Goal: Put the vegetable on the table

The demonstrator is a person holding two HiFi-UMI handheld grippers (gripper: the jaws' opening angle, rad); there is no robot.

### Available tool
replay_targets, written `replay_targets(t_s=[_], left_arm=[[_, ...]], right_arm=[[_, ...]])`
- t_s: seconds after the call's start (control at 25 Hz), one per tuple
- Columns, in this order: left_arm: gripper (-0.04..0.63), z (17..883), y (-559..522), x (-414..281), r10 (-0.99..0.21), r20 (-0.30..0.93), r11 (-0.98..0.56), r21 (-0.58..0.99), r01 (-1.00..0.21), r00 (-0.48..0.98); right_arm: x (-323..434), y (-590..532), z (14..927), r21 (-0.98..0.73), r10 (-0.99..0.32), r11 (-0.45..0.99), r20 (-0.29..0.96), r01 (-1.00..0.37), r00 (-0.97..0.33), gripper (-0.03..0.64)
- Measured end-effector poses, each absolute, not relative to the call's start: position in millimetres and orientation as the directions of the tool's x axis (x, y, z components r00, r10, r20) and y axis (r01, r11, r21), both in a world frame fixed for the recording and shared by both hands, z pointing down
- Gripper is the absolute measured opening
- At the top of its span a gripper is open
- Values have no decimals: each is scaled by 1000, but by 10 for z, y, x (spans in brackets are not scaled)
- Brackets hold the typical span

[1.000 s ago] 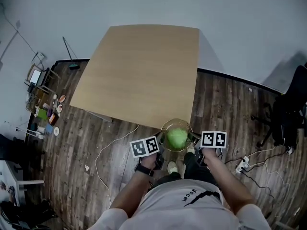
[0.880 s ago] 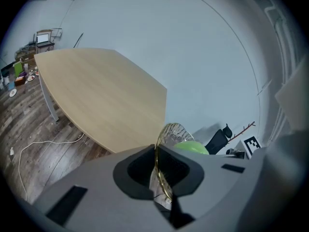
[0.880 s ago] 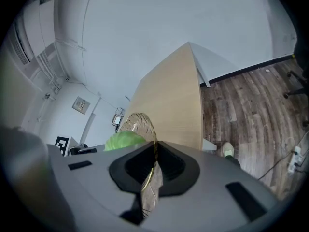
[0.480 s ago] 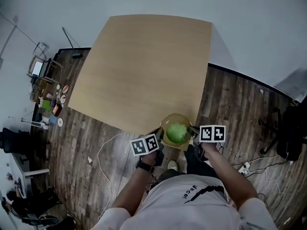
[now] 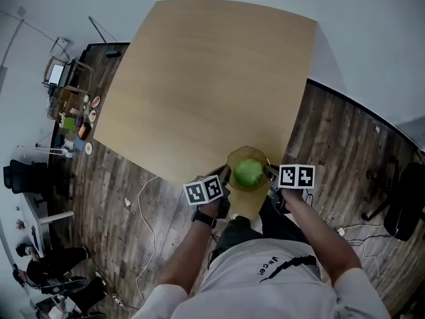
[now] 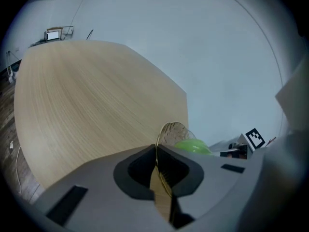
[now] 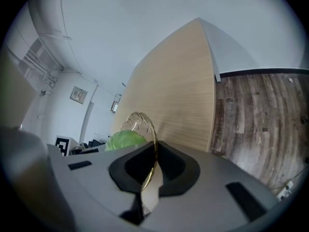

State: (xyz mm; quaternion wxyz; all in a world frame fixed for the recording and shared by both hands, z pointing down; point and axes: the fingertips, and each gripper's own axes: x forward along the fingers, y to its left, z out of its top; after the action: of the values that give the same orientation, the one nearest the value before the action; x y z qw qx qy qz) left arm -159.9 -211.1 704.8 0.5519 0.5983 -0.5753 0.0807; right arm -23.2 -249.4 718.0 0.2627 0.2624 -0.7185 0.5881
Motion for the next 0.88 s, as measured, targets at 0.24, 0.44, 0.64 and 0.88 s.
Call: replay_targets(t_s=[0.24,0.44,0.64,0.88], left_arm=[[23,7336,-2314,-1687,-582,740,277,571,-773,337],[23,7456,-2412,-1744,-592,731,263,574,-776,340],[23,7543,-2454,-1771,-588,728,251,578,-776,352],[23,7642,-2479,-1767,-581,724,233,586,-776,373]], right_arm=[[-312,-2671,7465,-706,-63,139,694,-695,-717,25],[-335,-2734,7570,-701,-71,134,698,-700,-713,25],[-362,-2766,7623,-695,-81,132,703,-707,-707,25],[-357,-2761,7722,-689,-91,123,709,-714,-699,25]])
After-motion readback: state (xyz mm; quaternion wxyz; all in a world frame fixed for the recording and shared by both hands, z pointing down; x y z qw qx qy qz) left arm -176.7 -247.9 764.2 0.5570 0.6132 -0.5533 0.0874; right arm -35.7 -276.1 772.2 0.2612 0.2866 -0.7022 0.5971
